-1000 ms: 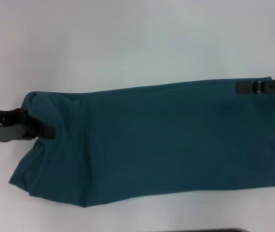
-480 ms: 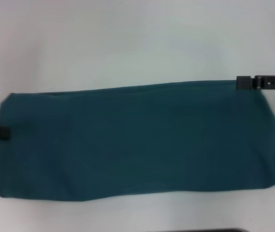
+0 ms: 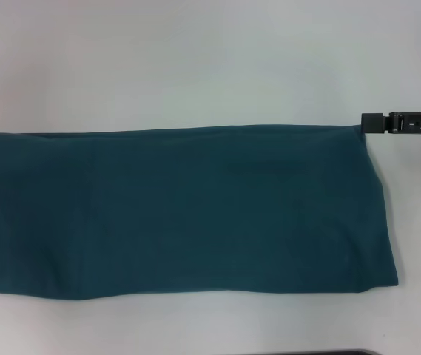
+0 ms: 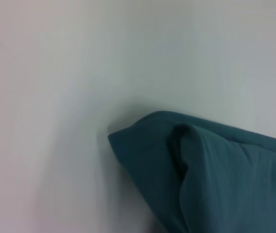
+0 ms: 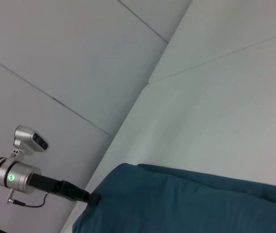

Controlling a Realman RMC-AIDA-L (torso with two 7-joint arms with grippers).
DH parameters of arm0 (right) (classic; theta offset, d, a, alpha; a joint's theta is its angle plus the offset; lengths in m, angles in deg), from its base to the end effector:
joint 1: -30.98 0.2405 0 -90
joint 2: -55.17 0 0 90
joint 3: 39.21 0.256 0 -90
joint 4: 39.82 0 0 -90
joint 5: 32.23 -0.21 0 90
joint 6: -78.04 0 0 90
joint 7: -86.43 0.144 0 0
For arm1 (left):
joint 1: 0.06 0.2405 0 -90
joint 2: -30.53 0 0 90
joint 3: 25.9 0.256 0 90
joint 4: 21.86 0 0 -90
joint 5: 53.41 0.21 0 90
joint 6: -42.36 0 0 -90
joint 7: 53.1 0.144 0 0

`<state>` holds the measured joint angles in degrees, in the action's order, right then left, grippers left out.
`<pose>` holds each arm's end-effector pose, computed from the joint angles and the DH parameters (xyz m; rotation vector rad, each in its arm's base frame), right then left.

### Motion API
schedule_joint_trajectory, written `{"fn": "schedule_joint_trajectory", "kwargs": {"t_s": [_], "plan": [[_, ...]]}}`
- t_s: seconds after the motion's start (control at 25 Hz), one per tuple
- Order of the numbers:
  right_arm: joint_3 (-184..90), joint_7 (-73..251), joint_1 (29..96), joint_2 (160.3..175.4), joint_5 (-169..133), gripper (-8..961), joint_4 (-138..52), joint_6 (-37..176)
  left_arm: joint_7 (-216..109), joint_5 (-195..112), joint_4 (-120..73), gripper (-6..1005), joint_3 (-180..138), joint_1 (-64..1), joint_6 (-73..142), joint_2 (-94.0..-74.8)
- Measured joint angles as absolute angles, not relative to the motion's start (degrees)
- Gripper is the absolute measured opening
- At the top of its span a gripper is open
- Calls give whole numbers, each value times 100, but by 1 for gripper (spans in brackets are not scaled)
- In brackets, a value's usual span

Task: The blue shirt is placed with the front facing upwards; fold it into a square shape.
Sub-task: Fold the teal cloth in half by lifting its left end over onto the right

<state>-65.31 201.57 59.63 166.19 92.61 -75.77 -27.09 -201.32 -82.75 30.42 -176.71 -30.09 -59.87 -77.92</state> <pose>0.3000 0.2991 0.0660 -2.5469 1.5917 0.7953 -0.3405 0.3040 0.1175 -1.9759 -2.0870 -0.0314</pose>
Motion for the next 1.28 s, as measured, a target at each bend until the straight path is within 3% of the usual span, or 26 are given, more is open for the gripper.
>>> {"fn": "schedule_joint_trajectory", "kwargs": {"t_s": [0.44, 0.64, 0.76, 0.96, 1.28], "plan": [[-6597, 20259, 5967, 16598, 9329, 899, -7589, -2669, -19933, -9053, 3183, 70, -17696, -3058, -6870, -7883], [-6609, 20813, 6032, 16478, 9708, 900, -7858, -2653, -20004, -9730, 3355, 70, -17527, -3096, -7197, -8029], [-6642, 21228, 6069, 16463, 9967, 900, -8184, -2604, -20109, -9791, 3619, 70, -17461, -3186, -7176, -8240], [-6918, 21545, 6259, 16480, 10274, 900, -8380, -2459, -20619, -9767, 4534, 70, -16871, -3399, -7054, -8772], [-7097, 21567, 6421, 16536, 10481, 899, -8380, -2346, -20912, -9810, 4713, 70, -16065, -4094, -6942, -9338]]}}
